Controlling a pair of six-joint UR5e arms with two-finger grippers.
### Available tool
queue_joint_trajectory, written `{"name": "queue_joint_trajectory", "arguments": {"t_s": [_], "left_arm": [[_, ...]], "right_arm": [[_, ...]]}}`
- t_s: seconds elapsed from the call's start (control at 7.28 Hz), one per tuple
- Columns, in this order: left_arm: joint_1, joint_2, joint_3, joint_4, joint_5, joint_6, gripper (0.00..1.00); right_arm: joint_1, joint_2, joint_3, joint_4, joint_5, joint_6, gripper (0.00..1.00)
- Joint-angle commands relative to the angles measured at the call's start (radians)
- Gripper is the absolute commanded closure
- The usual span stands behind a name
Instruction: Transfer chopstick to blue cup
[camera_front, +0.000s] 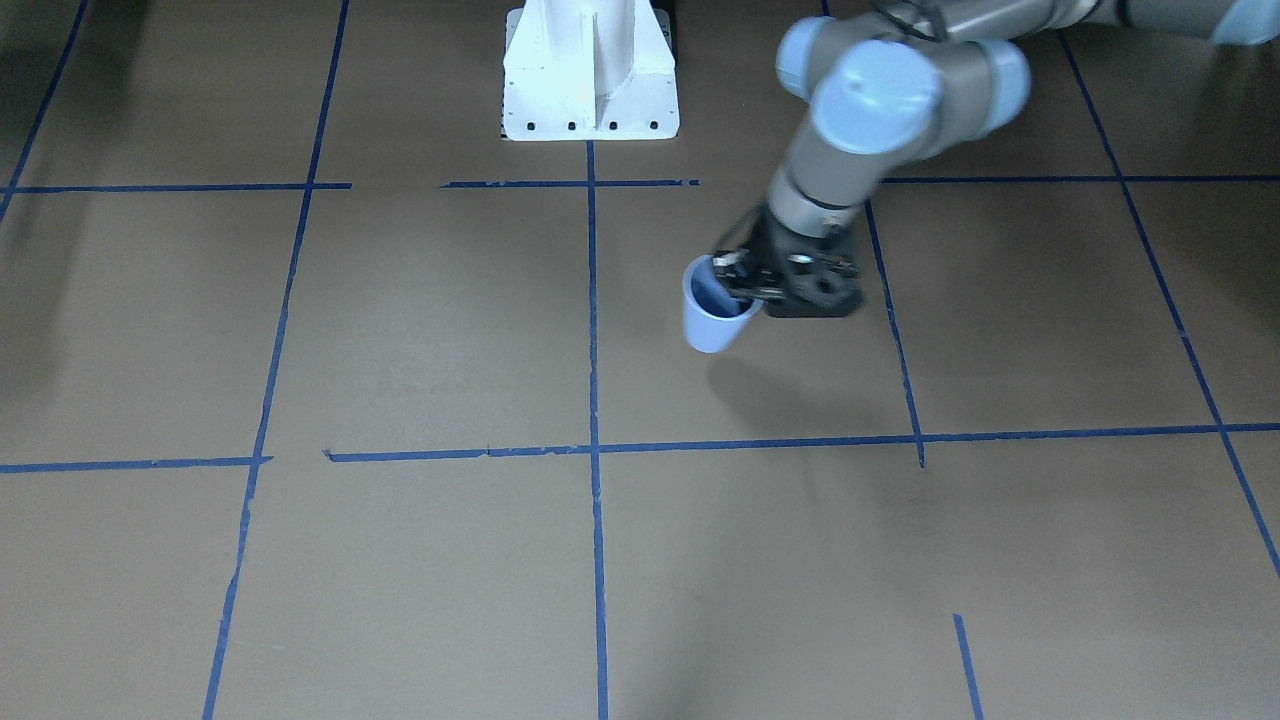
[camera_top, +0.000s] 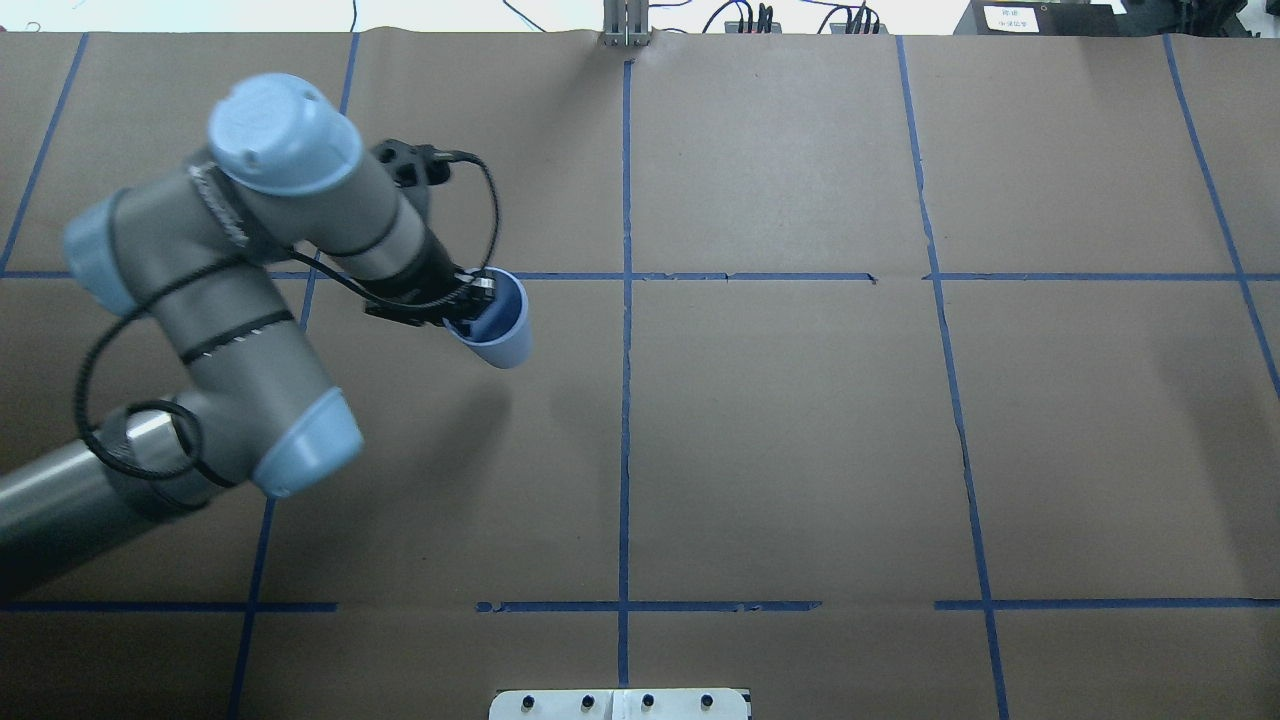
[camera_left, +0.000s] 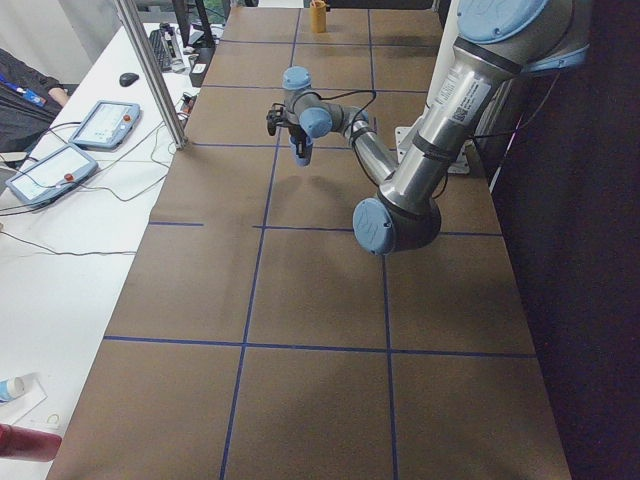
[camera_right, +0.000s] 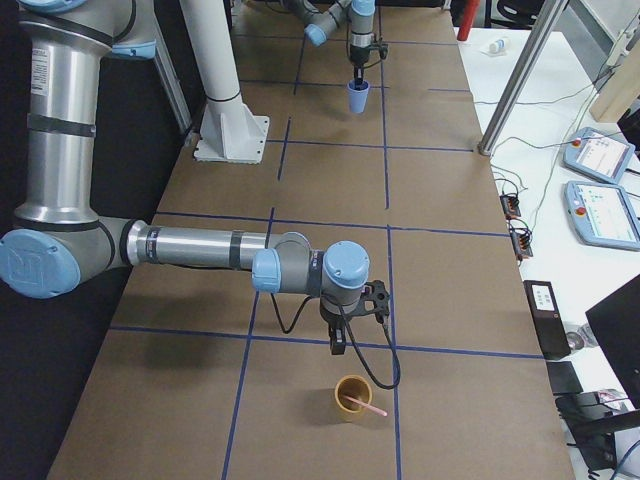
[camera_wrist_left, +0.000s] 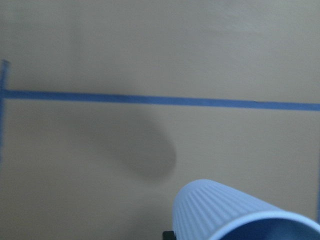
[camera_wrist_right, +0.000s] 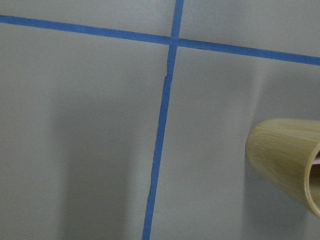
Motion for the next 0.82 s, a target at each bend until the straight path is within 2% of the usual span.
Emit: {"name": "queue_joint_trajectory", "arguments": {"t_s": [0.0, 0.14, 0.69], "left_arm": [[0.104, -0.155, 0.108, 0.003, 0.088, -0.124, 0.97], [0.122, -0.177, 0.144, -0.001, 0.114, -0.128, 0.96], [0.15, -0.167, 0.16, -0.003, 0.125, -0.122, 0.92]], "right_arm": [[-0.001, 0.001, 0.0, 0.0, -0.001, 0.0, 0.0], [0.0, 0.0, 0.0, 0.0, 0.0, 0.0, 0.0], [0.0, 0.0, 0.0, 0.0, 0.0, 0.0, 0.0]]}}
